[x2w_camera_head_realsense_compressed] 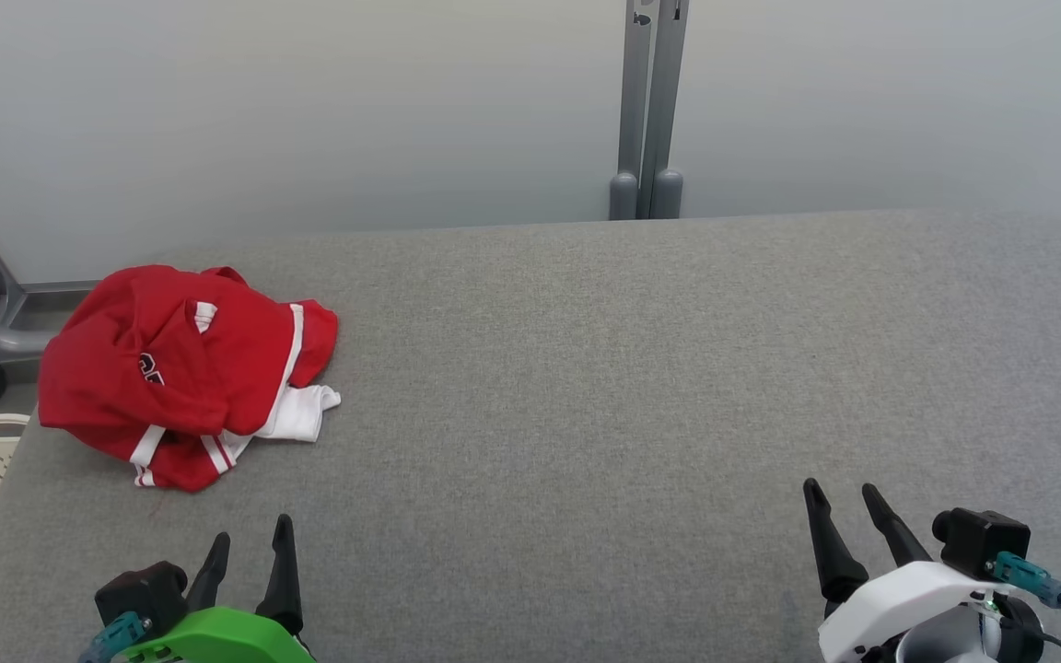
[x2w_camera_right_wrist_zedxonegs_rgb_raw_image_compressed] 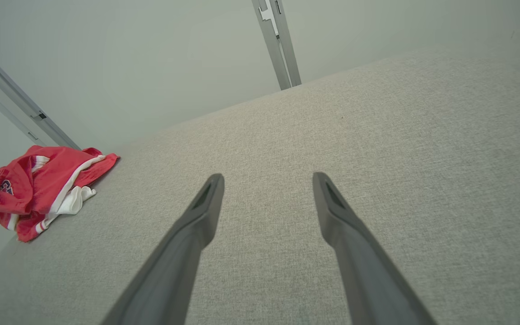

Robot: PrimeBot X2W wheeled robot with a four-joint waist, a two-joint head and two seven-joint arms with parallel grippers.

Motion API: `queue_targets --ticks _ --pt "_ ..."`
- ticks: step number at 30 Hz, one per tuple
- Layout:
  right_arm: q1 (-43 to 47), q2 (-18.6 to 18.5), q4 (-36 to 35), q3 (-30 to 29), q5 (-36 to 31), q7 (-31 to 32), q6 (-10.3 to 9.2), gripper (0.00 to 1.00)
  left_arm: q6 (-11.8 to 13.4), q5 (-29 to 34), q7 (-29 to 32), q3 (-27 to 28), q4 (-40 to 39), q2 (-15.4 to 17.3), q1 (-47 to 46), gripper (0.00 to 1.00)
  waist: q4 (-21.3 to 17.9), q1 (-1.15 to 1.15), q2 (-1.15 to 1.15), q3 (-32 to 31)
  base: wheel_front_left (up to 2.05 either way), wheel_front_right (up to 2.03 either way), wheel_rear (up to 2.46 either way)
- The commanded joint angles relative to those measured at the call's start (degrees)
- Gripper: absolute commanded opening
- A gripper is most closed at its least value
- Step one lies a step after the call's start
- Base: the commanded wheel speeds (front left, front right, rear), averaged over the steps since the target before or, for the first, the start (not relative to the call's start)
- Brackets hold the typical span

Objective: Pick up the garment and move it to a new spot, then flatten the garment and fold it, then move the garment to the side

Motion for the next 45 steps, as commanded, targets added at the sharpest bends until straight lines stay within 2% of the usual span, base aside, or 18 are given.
queue_targets --ticks 1,9,18,28,45 --pt "-0.81 -0.33 -0.2 0.22 -1.4 -0.48 0.01 1.0 0.4 1.15 -0.31 -0.23 -0.14 0.59 -1.43 1.0 -0.03 0.0 0.0 -0.07 0.0 0.0 0.0" --pt "-1.64 -0.36 -0.05 1.03 -5.93 -0.95 0.01 1.0 1.83 3.67 -1.21 -0.01 -0.56 1.06 -1.67 1.0 -0.17 0.0 0.0 -0.39 0.0 0.0 0.0" --pt "-1.79 -0.4 0.83 1.66 -10.45 -1.23 0.02 1.0 1.76 6.8 -1.01 -1.29 -0.48 2.06 -2.05 1.0 -0.01 0.0 0.0 -0.81 0.0 0.0 0.0" --pt "-2.69 -0.42 1.73 2.39 -15.38 -1.95 0.02 1.0 2.91 9.32 -0.91 -2.02 0.09 2.34 -1.77 1.0 -0.44 0.0 0.0 -1.27 0.0 0.0 0.0" --pt "-2.93 -0.45 3.03 2.85 -19.18 -2.8 0.01 1.0 4.17 11.66 -1.51 -2.81 0.74 2.93 -1.84 1.0 -0.28 0.0 0.0 -1.89 0.0 0.0 0.0"
